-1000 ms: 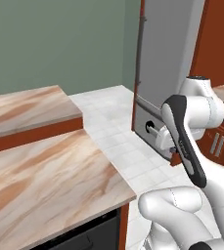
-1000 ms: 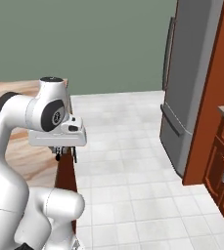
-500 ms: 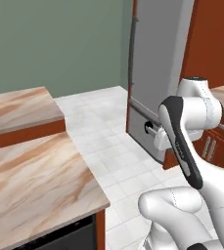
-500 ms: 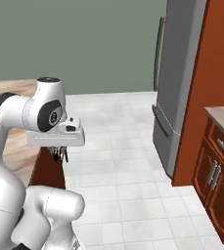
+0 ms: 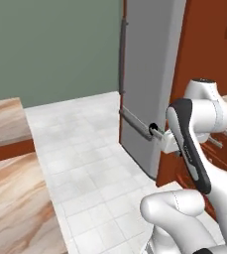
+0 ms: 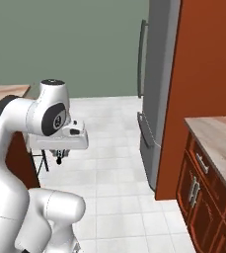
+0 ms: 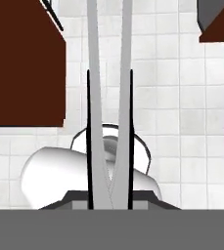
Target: Take the tongs from the drawer on the left and place them on the dining counter next to the tray containing the hot dog.
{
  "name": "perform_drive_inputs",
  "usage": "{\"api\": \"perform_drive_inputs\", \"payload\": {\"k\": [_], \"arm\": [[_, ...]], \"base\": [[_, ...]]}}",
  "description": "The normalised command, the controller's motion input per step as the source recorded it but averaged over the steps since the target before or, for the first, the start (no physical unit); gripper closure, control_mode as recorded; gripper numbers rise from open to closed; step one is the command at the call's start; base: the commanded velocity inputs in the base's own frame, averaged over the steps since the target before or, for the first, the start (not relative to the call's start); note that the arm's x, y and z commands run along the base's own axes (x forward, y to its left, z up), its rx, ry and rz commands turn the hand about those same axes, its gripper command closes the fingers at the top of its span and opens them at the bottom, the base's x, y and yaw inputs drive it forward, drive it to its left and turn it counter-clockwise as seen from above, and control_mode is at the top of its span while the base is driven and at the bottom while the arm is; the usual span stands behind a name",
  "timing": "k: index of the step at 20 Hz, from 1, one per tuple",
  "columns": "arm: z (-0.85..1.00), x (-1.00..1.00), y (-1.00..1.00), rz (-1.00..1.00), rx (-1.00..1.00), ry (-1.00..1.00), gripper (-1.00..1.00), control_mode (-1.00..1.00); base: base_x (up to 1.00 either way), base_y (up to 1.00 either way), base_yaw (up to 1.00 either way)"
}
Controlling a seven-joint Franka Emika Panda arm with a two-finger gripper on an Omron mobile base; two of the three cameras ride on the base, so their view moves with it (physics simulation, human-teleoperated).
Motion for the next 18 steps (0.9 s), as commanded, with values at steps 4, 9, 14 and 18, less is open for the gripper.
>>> {"api": "perform_drive_inputs", "payload": {"k": [4,9,14,18], "arm": [[0.00,0.00,0.00,0.00,0.00,0.00,1.00,1.00],[0.00,0.00,0.00,0.00,0.00,0.00,1.00,1.00],[0.00,0.00,0.00,0.00,0.00,0.00,1.00,1.00],[0.00,0.00,0.00,0.00,0.00,0.00,1.00,1.00]], "base": [[1.00,-0.02,0.39],[1.00,-0.43,0.46],[1.00,-0.43,0.64],[1.00,-0.13,0.77]]}}
